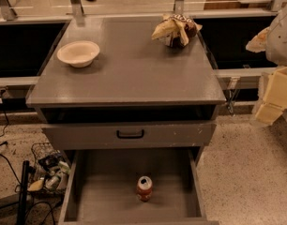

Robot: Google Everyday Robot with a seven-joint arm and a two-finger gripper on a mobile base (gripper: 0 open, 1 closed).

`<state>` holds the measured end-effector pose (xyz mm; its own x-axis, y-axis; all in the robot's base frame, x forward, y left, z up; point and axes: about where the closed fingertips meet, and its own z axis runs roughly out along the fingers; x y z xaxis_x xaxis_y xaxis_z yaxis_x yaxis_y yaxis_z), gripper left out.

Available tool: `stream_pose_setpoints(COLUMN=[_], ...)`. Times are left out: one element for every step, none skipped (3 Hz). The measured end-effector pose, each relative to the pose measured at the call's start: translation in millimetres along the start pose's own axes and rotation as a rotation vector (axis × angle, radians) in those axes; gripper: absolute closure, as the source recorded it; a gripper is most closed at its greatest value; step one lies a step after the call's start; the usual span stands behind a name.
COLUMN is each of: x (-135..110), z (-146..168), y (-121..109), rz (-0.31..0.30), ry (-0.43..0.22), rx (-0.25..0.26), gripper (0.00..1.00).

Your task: Pick coke can from middle drawer and place on counter

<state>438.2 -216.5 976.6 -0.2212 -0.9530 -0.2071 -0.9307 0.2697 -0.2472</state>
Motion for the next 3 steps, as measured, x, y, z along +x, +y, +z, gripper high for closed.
stream_pose_setpoints(x=[0, 0, 18], z=[0, -1, 8], y=[0, -1, 10], rz=[0.0, 0.003, 0.013], ry=[0.0, -0.014, -0.039], rx=[0.0, -0.002, -0.069], gripper=[0.0, 0.0, 0.0])
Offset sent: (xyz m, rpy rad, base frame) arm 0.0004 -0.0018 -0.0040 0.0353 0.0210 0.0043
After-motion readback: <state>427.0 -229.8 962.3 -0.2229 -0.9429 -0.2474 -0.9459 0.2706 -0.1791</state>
